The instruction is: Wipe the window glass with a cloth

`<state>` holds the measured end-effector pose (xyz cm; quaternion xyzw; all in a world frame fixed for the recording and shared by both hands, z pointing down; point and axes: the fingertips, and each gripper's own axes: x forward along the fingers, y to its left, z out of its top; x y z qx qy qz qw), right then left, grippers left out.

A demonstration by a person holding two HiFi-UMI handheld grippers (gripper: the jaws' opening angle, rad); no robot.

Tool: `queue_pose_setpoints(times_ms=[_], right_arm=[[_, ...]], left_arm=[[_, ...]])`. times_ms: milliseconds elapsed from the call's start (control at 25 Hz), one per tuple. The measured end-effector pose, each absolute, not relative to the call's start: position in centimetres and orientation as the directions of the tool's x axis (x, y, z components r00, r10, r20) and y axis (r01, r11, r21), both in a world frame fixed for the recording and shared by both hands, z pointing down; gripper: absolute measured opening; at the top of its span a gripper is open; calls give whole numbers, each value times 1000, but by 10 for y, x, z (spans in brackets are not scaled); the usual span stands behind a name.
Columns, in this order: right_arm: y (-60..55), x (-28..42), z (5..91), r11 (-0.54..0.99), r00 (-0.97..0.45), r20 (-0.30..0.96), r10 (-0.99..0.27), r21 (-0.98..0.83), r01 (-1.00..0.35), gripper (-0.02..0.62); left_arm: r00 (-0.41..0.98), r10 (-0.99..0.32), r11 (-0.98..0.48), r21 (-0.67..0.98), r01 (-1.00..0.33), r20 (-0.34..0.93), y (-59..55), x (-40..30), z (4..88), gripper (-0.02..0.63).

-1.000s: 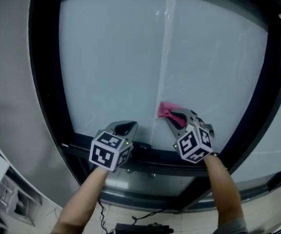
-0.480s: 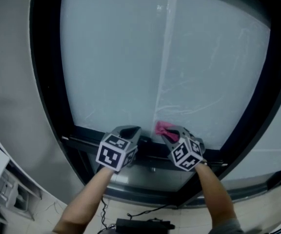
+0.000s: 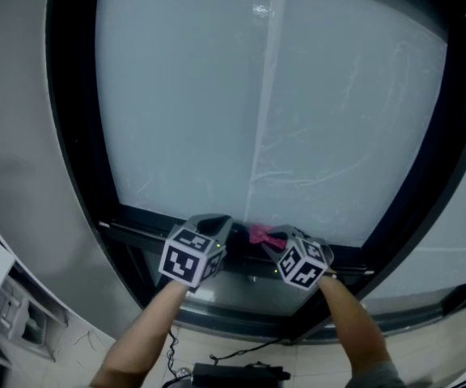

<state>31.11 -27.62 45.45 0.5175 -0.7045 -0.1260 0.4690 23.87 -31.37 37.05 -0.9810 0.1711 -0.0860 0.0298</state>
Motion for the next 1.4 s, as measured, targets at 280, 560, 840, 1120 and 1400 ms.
queue_pose_setpoints(times_ms=[280,560,840,1120,1400], right_arm=[[-241,336,447,466,-17,553,-833,686,-558,54],[-249,372,438,352,81,465,-882,762,-543,54],[-252,381,397,268,126,373,-919,829,-491,54],[-252,380,324,193,142,277,-950,883,-429,54],[-253,371,247,96,132,161,-978,911,-400,55]], left_arm=[[921,-359,-933,-63,-353,150,-297,259,376,6],[919,-365,-931,-71,-358,148,-277,279,378,6],[928,-353,-935,-97,-343,123,-278,283,360,6],[939,-340,-935,-133,-330,57,-276,289,323,6],[944,-329,-932,-167,-323,13,-270,293,292,6]])
